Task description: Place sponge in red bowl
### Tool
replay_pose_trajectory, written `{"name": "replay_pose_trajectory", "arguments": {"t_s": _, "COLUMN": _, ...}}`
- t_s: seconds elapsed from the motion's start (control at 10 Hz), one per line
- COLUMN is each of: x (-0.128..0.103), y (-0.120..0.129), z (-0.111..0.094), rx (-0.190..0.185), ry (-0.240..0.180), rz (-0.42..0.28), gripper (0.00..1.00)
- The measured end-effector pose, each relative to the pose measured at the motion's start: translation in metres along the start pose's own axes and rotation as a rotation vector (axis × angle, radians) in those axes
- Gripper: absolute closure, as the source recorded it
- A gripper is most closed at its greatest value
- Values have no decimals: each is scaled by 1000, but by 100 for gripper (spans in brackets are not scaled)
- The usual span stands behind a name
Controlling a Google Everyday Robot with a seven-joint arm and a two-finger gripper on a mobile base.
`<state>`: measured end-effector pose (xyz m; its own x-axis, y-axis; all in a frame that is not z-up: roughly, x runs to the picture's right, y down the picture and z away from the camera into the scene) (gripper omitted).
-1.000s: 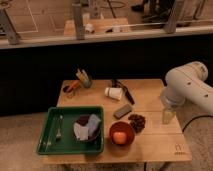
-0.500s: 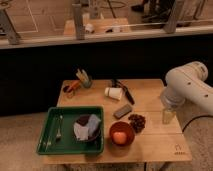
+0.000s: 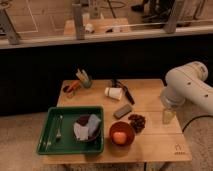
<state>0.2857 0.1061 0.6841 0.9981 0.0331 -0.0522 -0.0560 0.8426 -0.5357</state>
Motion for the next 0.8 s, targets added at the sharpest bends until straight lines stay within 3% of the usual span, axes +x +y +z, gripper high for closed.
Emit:
{"name": "replay_pose_trajectory", "arguments": {"t_s": 0.5, "x": 0, "y": -1, "z": 0, "rx": 1, "ry": -3, "rz": -2, "gripper": 20}}
{"name": "replay_pose_trajectory", "arguments": {"t_s": 0.6, "x": -3, "y": -4, "z": 1, "rx": 1, "ry": -23, "rz": -19, "gripper": 20}}
{"name": "replay_pose_trajectory", "arguments": {"t_s": 0.8, "x": -33, "y": -26, "z": 12, "rx": 13, "ry": -120, "rz": -108, "gripper": 20}}
